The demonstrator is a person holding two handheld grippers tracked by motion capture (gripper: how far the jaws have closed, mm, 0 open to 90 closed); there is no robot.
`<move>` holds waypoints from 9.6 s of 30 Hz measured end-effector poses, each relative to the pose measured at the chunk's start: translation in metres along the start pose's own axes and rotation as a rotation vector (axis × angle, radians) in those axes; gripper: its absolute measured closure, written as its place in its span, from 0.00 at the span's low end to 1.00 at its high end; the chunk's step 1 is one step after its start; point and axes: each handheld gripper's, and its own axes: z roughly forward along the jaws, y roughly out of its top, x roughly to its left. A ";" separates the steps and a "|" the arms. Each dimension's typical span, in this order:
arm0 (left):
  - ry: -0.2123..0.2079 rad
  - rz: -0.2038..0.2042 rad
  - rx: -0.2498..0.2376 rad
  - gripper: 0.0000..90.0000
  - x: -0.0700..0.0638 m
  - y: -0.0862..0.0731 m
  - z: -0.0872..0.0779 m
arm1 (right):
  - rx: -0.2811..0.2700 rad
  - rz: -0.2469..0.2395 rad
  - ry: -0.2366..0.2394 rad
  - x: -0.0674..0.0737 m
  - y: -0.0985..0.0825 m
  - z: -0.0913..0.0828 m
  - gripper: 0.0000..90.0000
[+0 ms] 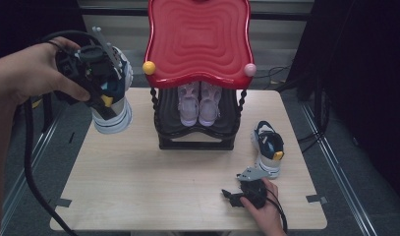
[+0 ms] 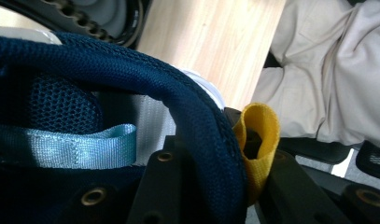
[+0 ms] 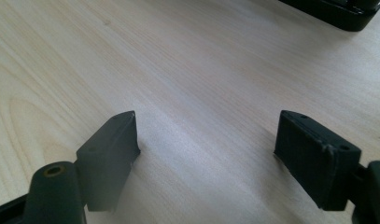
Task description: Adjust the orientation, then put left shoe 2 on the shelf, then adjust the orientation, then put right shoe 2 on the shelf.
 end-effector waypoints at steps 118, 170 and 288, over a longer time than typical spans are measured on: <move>0.222 0.224 -0.010 0.85 0.061 0.194 0.017 | 0.001 -0.008 0.018 -0.002 0.001 0.001 0.23; 0.211 0.010 -0.219 0.35 0.048 0.173 -0.012 | -0.001 -0.008 0.018 -0.001 0.001 0.001 0.23; 0.115 -0.299 -0.346 0.18 0.007 -0.106 0.340 | 0.195 -0.167 0.181 -0.031 0.004 -0.041 0.24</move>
